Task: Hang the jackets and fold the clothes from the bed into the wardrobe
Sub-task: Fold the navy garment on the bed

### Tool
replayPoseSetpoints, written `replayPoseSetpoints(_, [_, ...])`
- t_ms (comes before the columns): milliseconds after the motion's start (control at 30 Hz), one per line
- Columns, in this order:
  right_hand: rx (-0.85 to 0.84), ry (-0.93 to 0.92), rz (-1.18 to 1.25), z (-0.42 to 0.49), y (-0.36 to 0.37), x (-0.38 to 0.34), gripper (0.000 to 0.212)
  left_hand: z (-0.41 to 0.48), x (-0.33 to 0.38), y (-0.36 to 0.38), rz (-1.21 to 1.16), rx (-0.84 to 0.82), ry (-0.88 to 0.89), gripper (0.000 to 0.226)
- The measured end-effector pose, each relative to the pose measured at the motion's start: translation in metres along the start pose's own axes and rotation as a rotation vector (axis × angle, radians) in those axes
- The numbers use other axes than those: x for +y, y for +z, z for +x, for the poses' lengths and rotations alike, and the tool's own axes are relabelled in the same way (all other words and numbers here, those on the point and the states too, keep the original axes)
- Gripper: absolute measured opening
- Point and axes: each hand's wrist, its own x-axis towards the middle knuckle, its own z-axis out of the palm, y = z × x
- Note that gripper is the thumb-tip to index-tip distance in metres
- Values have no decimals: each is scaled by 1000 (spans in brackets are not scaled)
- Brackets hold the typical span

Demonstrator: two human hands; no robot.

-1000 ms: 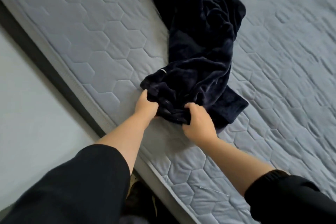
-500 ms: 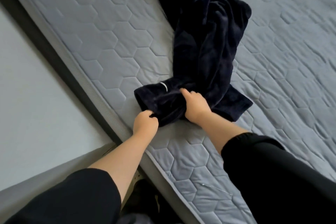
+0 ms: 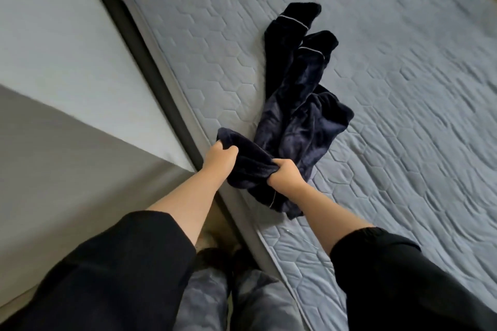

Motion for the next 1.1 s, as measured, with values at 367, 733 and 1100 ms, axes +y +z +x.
replayPoseSetpoints(367, [-57,-150,-4,-147,32,-106,17,-167,-37,-93,-35,230,90,51])
replayPoseSetpoints(733, [-442,-489,-185,-387,177,-205,15,-448,-188,-261,-394,567,271,26])
replayPoseSetpoints(1100, [-1094,-491,11,-539,232,-316,39,-684,-247,-372,-870,724,498,29])
